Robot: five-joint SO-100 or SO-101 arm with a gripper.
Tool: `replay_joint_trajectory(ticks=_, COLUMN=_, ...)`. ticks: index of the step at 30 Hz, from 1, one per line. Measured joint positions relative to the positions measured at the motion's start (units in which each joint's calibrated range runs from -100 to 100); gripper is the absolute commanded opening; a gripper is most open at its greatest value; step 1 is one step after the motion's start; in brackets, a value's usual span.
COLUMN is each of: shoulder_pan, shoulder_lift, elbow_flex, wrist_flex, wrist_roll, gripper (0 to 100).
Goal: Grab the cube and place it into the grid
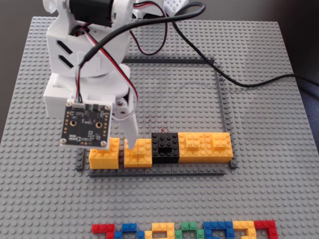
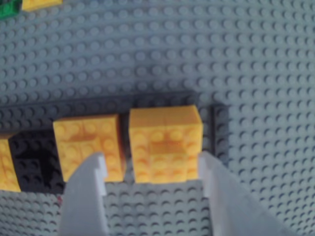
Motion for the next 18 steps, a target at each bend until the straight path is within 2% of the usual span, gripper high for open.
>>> replay_joint_trajectory(ticks=18, shoulder_pan=0.9, shoulder_lift=0.0, elbow_flex=0.0, wrist_flex=-0.8, wrist_roll=0.2, gripper=15)
